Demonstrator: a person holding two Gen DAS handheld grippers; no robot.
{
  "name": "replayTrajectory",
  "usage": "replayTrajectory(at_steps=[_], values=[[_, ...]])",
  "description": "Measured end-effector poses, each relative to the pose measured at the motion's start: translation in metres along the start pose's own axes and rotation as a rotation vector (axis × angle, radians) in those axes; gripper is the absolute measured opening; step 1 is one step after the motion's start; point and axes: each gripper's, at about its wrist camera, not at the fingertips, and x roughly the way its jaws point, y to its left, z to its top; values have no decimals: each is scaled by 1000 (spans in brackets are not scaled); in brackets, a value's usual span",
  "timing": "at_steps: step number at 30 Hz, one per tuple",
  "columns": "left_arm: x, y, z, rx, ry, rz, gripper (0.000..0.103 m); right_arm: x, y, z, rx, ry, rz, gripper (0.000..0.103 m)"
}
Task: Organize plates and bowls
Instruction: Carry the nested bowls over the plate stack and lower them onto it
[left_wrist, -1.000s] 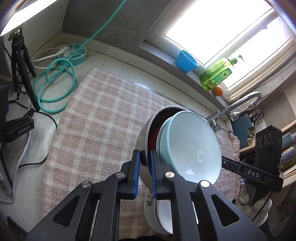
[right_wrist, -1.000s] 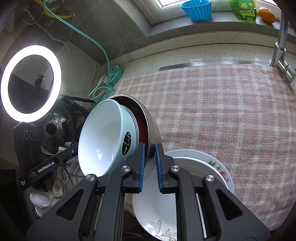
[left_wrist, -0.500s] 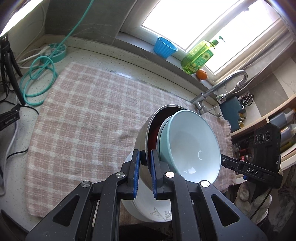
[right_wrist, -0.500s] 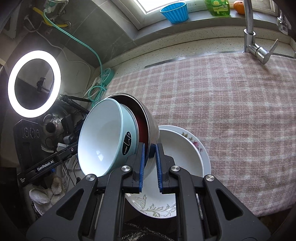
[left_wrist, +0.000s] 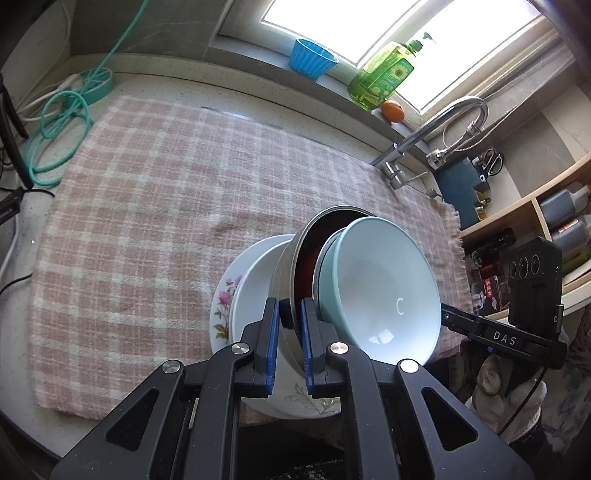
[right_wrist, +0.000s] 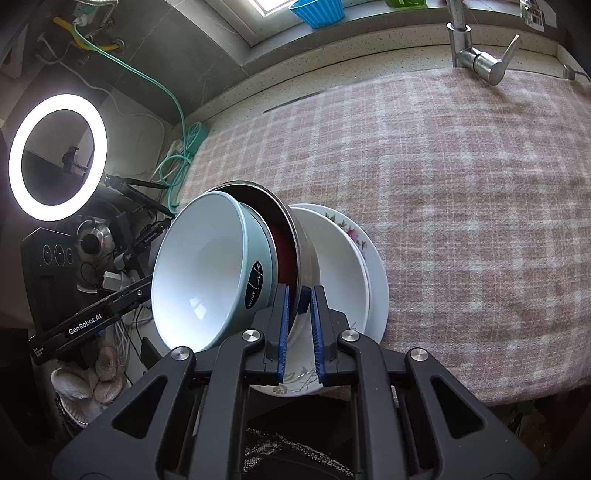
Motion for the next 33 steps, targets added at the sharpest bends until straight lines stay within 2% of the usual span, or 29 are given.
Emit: replayTrajectory(at_steps=[33], values=[[9, -5, -15, 16, 30, 57, 9, 7, -3, -11, 12, 24, -3, 13]])
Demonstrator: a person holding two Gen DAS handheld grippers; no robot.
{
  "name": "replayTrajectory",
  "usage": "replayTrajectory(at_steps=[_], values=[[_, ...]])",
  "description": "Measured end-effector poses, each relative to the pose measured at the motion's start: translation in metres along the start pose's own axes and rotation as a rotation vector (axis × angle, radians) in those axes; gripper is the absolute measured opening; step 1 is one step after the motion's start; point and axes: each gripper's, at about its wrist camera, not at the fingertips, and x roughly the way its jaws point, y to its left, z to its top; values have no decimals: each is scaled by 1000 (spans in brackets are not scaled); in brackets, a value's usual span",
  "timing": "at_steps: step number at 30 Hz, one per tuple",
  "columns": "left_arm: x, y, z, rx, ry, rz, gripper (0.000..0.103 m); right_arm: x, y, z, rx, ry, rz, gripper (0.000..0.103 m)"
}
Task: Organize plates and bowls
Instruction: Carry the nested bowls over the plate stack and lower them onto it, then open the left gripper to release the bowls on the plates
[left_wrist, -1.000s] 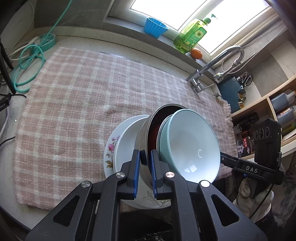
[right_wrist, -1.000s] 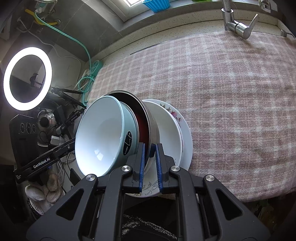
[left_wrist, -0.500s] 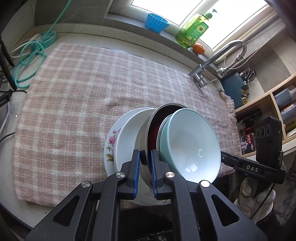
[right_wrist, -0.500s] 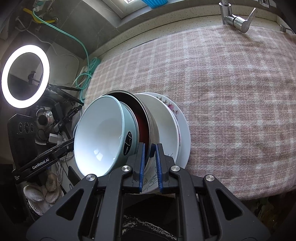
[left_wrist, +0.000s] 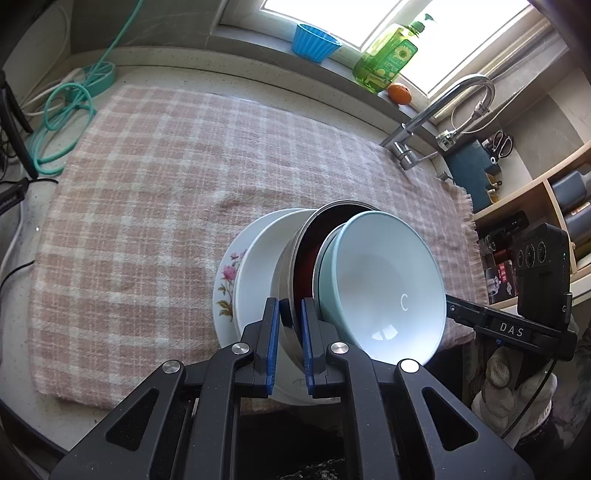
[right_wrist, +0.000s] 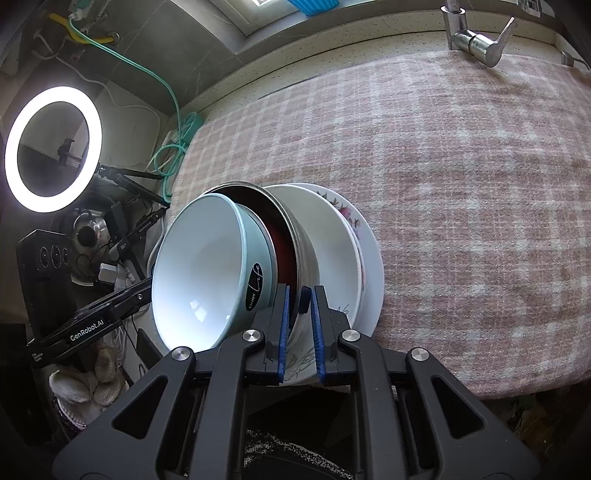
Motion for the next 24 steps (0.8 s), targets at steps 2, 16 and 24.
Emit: replayTrajectory(at_steps=[2, 16, 24], values=[[0, 1, -1, -1, 1, 2, 9, 0, 1, 0, -3, 1, 0, 13], [-12, -5, -4, 29, -50, 33, 8, -4, 5, 1, -33, -11, -9, 13], [-20, -8, -4, 48, -84, 64, 11, -13, 9, 0, -63, -29, -29, 13]])
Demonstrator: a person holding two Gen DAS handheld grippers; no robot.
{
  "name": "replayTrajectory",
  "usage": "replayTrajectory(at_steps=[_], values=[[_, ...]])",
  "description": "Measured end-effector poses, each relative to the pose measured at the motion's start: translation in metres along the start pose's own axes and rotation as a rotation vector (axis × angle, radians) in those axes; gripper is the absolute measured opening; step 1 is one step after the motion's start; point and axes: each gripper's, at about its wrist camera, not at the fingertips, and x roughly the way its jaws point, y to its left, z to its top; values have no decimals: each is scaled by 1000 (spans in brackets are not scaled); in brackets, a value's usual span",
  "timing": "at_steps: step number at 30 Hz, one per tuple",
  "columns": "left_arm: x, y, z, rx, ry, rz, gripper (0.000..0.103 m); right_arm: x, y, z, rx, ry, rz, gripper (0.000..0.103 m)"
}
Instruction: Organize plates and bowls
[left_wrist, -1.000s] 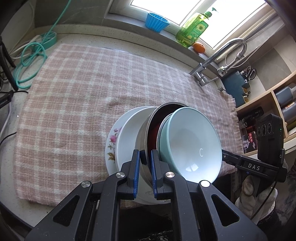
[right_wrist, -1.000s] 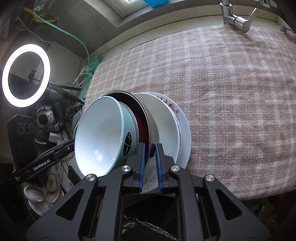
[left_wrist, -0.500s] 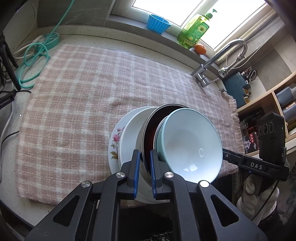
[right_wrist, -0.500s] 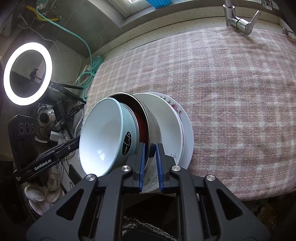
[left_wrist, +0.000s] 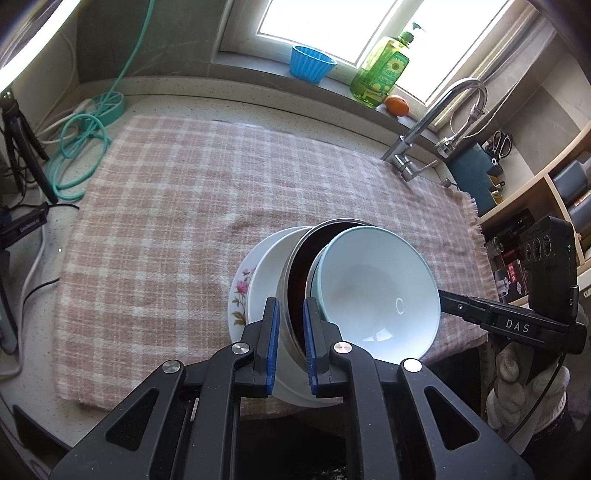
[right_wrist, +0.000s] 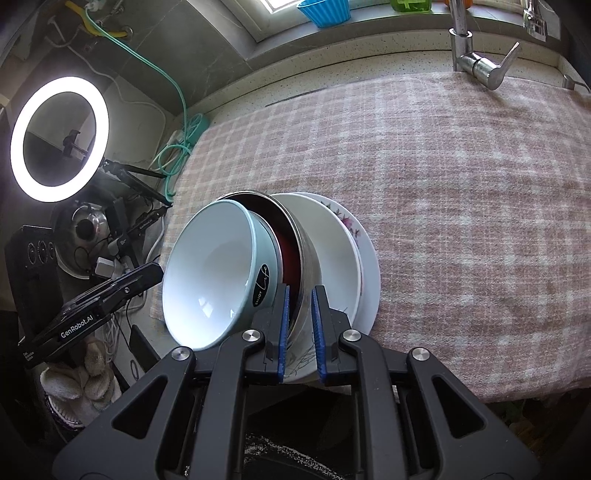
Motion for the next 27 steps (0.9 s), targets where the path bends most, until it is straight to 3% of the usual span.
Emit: replayTrajectory(at_steps=[10, 13, 16, 17, 18, 20, 22, 24, 27], values=[[-14, -1, -7, 30, -40, 56, 12, -22, 4, -6, -58, -58, -54, 17], [-21, -3, -9, 46, -60, 85, 20, -30, 4, -8, -68, -84, -71, 27], [-29, -7, -11, 68, -89, 115, 22, -39, 6, -11, -88, -111, -97, 27], [-32, -9, -12, 73, -97, 122, 29, -41, 7, -13, -96, -120, -106, 27], [-34, -11, -13, 75, -106, 126, 38, -44, 8, -14, -105, -129, -115, 30], [-41, -14, -14, 83, -130, 132, 44, -51, 12, -18, -129, -159, -131, 50], [-46, -19, -16, 94, -148, 145, 52, -60, 16, -23, -151, -205, -141, 77], [-50, -21, -17, 92, -165, 149, 72, -67, 20, -27, -168, -247, -159, 84], [-53, -24, -17, 89, -174, 149, 72, -73, 23, -29, -173, -276, -174, 90]])
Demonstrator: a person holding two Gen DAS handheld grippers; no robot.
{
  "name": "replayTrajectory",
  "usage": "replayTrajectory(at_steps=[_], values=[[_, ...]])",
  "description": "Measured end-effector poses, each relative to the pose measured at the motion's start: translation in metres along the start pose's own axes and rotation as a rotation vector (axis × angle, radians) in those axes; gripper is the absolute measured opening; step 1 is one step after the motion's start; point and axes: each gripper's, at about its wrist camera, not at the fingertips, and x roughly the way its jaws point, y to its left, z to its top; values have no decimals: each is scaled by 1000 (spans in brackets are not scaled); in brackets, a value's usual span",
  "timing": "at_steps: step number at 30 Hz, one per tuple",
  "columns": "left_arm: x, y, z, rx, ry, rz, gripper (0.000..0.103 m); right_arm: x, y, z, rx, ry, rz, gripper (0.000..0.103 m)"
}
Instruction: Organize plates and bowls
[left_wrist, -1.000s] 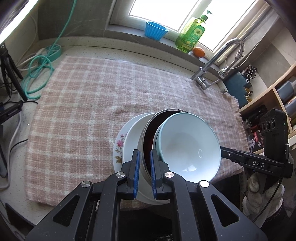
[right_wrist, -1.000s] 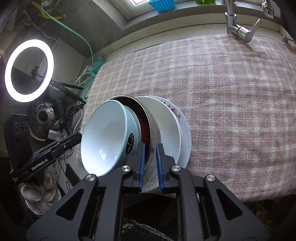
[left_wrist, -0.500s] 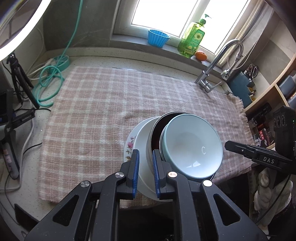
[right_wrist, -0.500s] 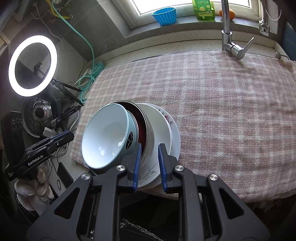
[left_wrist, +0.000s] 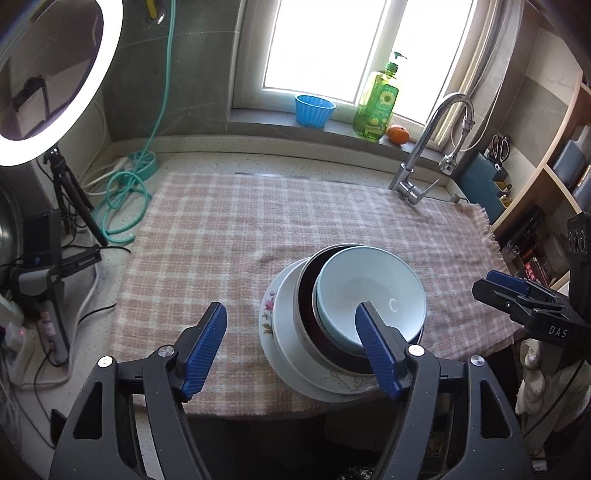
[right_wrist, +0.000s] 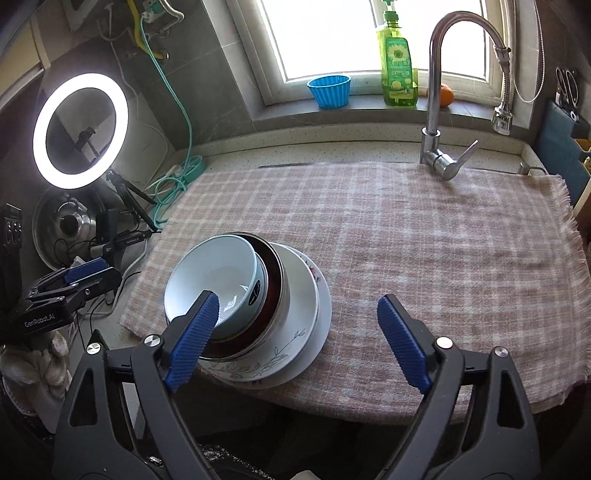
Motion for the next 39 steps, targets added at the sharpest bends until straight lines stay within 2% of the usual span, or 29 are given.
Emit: replayTrajectory(at_steps=[14, 39], values=[[-9, -5, 3, 5, -28, 15, 73, -5, -5, 1, 49, -28, 4, 90], [-11, -5, 4, 15, -40, 28, 73, 2, -2, -1, 53, -5, 1, 91]])
